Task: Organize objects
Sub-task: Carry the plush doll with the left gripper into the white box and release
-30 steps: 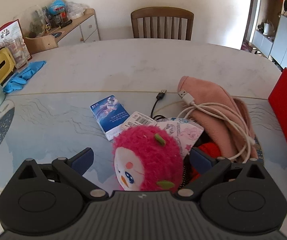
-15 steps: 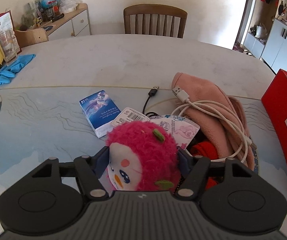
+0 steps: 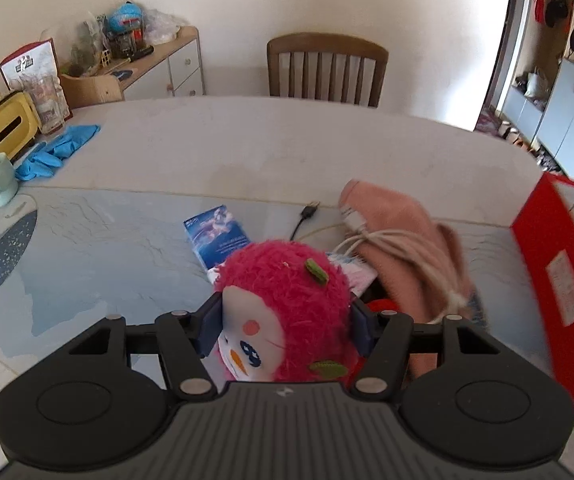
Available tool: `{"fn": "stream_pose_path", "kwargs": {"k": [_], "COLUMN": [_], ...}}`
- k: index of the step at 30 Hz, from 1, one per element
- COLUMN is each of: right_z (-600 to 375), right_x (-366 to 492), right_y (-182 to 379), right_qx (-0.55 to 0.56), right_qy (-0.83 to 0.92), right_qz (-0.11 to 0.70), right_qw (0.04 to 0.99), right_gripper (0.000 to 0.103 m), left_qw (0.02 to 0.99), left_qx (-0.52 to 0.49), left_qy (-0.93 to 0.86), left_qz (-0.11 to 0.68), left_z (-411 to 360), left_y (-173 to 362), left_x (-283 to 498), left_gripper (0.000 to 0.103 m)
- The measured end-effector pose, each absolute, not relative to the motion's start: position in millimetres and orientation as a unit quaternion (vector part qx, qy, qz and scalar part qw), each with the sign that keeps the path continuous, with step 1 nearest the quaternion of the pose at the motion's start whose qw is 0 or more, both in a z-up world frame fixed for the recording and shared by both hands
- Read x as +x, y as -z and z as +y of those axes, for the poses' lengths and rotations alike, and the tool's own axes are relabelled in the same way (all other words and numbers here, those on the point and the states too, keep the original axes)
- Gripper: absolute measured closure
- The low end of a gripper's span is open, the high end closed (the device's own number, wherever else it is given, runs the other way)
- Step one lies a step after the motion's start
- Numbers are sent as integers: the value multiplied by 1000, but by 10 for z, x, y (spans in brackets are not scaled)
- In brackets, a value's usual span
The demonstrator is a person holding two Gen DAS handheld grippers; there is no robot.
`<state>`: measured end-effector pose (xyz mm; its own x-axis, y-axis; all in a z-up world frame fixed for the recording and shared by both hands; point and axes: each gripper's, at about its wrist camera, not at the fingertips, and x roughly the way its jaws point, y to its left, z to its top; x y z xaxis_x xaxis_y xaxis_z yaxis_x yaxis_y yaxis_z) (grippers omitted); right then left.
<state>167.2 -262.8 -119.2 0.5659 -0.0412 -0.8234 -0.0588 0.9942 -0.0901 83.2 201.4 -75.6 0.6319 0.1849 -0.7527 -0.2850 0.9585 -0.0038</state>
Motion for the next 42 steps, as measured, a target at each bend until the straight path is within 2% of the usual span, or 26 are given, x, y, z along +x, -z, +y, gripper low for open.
{"fn": "stream_pose_path", "kwargs": {"k": [7,14,20,25,32,42], "right_z": [-2637,-2620,-2628,-2647,-2696,-2696], "right_x": [1547,1464,1412,1422,1440,1425], "right_y": [1172,1202,1223,1236,1254,1266], "right_qx": [-27,-22,-21,-23,-26,-32], "right_qy": [-42,-64,-77,-83,-96,-107], "right_qz": [466,464,462,460,459,460], "right_qw": [884,883,883,884,883,881], "right_gripper": [101,100,99,99,99,99], "left_qw": [915,928,921,907,872,827], "left_qx": [-49,-40,-35,-9,43,75], "left_qy": [-80,18,106,154,192,199], "left_qz": [392,369,373,393,449,521], "left_z": [1548,856,204,-327,-1000,-1368], "left_y": [344,31,-18,95,562,1136], "left_x": [768,877,1186,1547,1906,2268], "left_gripper": [41,41,41,41,41,41]}}
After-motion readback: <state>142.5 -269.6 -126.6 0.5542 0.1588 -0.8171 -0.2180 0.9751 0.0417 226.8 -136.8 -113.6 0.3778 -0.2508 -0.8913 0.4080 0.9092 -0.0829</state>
